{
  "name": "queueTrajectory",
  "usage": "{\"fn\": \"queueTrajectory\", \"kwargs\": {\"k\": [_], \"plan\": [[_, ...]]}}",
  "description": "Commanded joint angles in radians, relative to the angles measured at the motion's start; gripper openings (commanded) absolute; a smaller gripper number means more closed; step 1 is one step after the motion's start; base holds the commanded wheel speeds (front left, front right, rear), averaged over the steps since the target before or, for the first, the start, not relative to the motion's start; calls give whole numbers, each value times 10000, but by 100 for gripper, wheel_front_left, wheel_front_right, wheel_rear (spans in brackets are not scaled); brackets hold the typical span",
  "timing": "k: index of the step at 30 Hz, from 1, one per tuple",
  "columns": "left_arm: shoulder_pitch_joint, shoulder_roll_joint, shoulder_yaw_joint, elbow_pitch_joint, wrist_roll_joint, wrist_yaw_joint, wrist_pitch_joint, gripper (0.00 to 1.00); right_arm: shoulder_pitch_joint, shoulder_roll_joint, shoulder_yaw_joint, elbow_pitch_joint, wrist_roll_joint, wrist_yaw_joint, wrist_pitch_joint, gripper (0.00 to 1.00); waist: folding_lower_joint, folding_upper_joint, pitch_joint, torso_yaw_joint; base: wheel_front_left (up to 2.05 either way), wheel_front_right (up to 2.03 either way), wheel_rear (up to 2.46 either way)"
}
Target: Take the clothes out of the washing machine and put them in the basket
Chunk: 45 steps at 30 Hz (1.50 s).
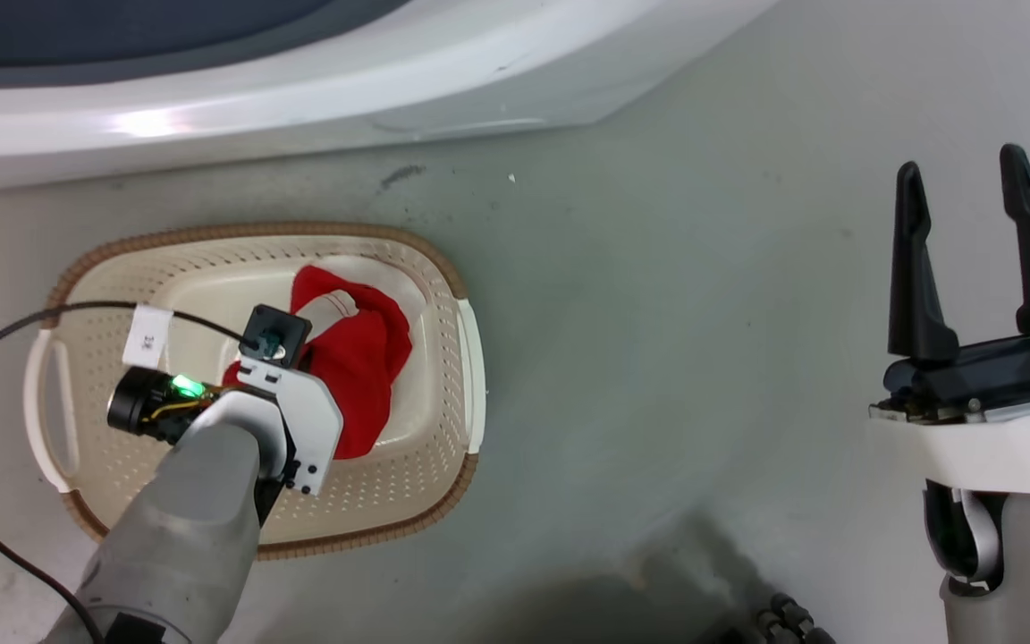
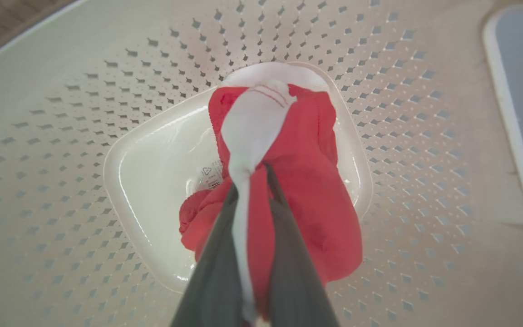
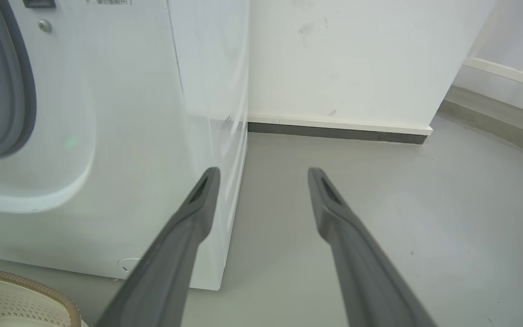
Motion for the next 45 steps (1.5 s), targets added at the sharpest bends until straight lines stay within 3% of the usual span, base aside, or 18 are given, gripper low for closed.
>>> {"fn": "queueTrajectory", "kwargs": {"k": [1, 15, 16, 17, 34, 45], "plan": [[-229, 50, -95, 54, 112, 47, 94, 0, -203, 17, -50, -92, 35, -10, -24, 100, -2, 0, 433, -129, 0, 0, 0], [-1009, 182, -1061, 247, 900, 618, 748, 0, -567, 17, -112, -251, -35, -10, -24, 100, -2, 0, 1240, -79, 0, 0, 0], [-1013, 157, -1023, 251, 825, 613, 771, 31, -575, 17, -112, -240, -35, -9, -24, 100, -2, 0, 1231, -71, 0, 0, 0], [-1014, 145, -1050, 248, 844, 663, 726, 100, -583, 17, -112, -220, -43, -10, -24, 100, -2, 0, 1200, -61, 0, 0, 0], [664, -313, -549, -92, -26, 918, -977, 100, 464, 15, 193, 364, -411, -10, -24, 100, -2, 0, -1577, 479, 0, 0, 0], [3039, 63, 612, -4318, 120, 1890, -1001, 100, 1457, 14, 336, 655, -686, -10, -24, 100, -2, 0, -3509, 898, 0, 0, 0]]}}
